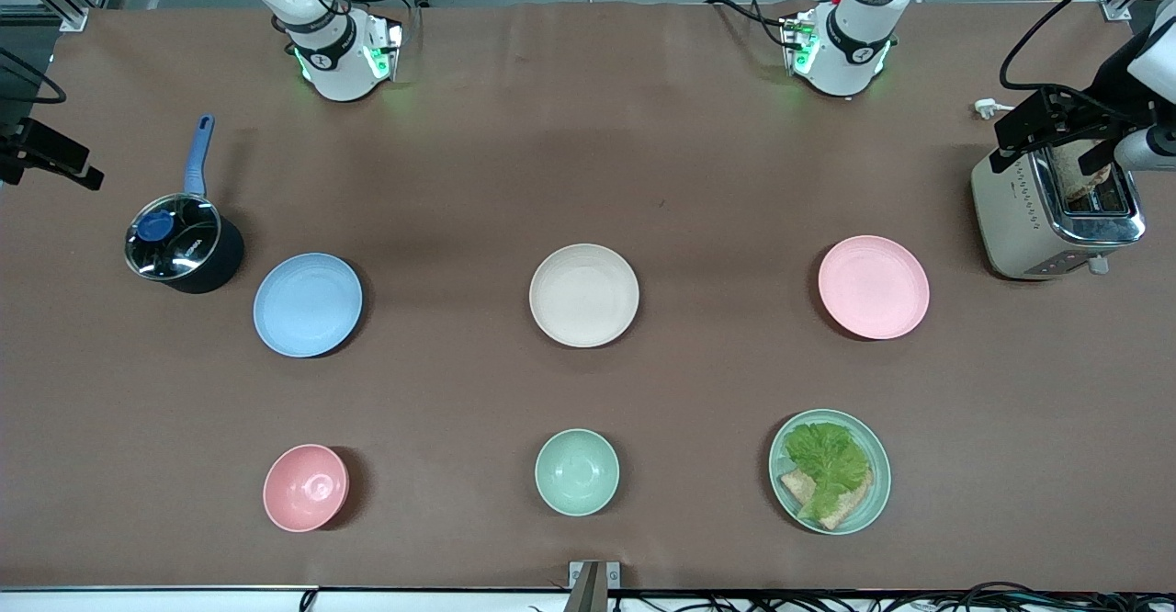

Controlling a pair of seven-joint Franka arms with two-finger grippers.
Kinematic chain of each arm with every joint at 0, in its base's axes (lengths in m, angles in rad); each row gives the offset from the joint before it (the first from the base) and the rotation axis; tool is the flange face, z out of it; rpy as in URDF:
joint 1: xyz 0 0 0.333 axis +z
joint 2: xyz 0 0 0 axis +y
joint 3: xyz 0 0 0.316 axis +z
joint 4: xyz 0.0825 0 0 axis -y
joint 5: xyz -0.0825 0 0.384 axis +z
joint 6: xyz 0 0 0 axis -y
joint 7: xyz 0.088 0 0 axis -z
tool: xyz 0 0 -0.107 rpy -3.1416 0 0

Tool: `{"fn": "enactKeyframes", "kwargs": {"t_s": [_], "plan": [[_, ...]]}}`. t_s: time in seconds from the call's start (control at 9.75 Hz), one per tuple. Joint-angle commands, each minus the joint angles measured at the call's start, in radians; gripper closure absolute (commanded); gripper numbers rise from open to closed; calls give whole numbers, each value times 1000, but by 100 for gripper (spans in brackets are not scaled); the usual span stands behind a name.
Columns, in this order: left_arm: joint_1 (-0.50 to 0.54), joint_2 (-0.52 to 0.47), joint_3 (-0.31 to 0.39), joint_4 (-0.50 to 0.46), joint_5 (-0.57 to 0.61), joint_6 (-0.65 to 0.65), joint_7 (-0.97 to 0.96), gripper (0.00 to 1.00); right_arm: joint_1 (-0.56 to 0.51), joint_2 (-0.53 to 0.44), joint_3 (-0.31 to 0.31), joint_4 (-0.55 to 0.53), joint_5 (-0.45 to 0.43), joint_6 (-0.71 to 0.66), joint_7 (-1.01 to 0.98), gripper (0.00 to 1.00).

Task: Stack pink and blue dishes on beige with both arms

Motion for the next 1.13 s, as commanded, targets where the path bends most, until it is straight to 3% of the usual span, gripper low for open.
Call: {"fn": "enactKeyframes", "kwargs": {"t_s": [0.0,0.51,0.62,0.82,1.03], "plan": [[-11,-16,13,-50,-9,10,-9,0,-10,-3,9,1,-12,4,2,0],[-13,16,21,-48,-4,6,11,0,-4,26,10,-6,-6,5,-21,0],[-8,21,44,-86,-14,57,16,0,-10,34,10,-31,5,23,-22,0],[-14,21,102,-238,-29,200,64,0,-41,48,10,-213,17,200,-92,0],[-16,23,220,-396,-134,342,251,0,-47,75,7,-366,31,397,-139,0]]}}
